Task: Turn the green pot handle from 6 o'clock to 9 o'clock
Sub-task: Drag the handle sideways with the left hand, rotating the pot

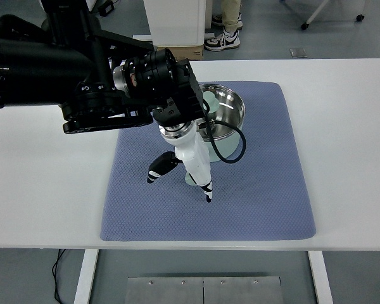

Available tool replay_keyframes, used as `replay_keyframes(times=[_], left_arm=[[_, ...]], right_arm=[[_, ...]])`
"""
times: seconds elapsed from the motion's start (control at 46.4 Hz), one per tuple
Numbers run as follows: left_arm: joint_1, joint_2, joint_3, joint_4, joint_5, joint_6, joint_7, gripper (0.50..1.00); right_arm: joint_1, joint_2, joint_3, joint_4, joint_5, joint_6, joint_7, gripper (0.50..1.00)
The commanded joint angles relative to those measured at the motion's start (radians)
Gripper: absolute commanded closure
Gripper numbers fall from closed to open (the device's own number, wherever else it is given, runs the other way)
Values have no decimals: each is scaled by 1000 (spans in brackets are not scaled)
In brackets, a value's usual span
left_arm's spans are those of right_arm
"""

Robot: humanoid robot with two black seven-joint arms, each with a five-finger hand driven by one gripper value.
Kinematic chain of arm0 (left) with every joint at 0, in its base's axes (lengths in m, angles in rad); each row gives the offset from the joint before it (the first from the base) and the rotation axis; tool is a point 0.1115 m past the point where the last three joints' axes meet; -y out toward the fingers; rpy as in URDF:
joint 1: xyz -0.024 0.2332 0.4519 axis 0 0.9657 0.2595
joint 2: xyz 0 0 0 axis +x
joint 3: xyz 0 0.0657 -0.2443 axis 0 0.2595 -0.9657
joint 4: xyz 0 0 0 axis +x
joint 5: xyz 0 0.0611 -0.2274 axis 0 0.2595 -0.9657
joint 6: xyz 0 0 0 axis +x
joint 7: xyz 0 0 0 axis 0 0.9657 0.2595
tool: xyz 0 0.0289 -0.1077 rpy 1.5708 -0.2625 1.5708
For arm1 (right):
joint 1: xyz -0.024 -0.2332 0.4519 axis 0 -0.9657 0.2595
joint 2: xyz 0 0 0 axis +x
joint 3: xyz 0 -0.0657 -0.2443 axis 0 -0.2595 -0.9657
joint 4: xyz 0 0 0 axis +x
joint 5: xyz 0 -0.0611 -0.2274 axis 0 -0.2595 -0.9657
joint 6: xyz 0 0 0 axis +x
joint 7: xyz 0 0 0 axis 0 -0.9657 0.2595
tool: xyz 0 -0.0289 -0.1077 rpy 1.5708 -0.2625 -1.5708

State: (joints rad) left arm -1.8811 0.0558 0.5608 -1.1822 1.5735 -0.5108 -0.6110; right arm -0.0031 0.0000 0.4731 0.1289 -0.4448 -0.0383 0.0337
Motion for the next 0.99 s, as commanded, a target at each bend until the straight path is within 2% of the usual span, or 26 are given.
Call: replay_keyframes(times=[0.0, 0.28, 0.969], left_arm=[[-4, 4, 5, -7, 6, 0, 0, 500], [-23, 33, 41, -50, 16, 2, 0, 500], [-44, 72, 129, -68, 72, 37, 0, 500]], right_arm=[[0, 0, -1, 0, 0, 0, -1, 500], [0, 0, 1, 0, 0, 0, 0, 500], [0, 0, -1, 0, 0, 0, 0, 500]])
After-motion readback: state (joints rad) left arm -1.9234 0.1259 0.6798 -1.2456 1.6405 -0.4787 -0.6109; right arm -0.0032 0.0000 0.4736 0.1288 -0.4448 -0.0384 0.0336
